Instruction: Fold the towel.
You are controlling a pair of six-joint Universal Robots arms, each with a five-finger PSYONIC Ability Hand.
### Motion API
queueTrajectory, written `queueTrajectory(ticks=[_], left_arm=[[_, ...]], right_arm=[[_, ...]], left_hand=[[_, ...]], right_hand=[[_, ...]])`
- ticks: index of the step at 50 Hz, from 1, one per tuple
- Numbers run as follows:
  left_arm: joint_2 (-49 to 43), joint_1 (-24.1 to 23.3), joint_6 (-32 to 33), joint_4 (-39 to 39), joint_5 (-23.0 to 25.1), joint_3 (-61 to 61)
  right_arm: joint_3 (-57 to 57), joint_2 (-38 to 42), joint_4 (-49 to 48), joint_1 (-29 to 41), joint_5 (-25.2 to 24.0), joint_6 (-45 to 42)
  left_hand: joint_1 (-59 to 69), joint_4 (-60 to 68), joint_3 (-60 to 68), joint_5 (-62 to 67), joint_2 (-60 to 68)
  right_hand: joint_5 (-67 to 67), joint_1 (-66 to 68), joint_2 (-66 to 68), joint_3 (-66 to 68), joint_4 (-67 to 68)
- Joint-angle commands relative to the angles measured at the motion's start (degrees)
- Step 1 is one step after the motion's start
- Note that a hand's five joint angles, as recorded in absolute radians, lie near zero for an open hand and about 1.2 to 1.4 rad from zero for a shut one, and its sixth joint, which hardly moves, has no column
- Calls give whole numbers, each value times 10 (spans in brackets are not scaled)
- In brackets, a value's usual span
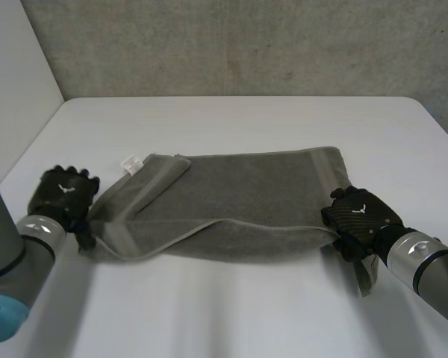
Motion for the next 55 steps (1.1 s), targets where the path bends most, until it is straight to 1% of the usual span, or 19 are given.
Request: queueTrajectory(ticks=[1, 16, 23, 41, 52, 55], left_arm=[[-35, -55, -4, -20, -3, 0], [-30, -108, -21, -25, -5, -21], [-24, -126, -22, -26, -22, -36], [-26, -117, -14, -19, -26, -50], [-13, -104, -10, -17, -33, -55], [-11, -90, -2, -15, -33, -56]], right_arm=[[1, 0, 0, 0, 2, 0], [2, 0, 0, 0, -1, 1], [3, 1, 0, 0, -1, 1], [5, 1, 0, 1, -2, 1], [7, 1, 0, 1, -2, 1], [7, 1, 0, 1, -2, 1]], left_hand=[[-55, -27, -22, -29, -36], [-55, -27, -22, -29, -36], [-55, -27, -22, -29, -36], [-55, -27, -22, -29, -36], [-55, -27, -22, -29, -36], [-55, -27, -22, -29, -36]], right_hand=[[25, 52, 36, 9, 16], [25, 52, 36, 9, 16], [25, 52, 36, 9, 16], [25, 52, 36, 9, 16], [25, 52, 36, 9, 16], [25, 52, 36, 9, 16]])
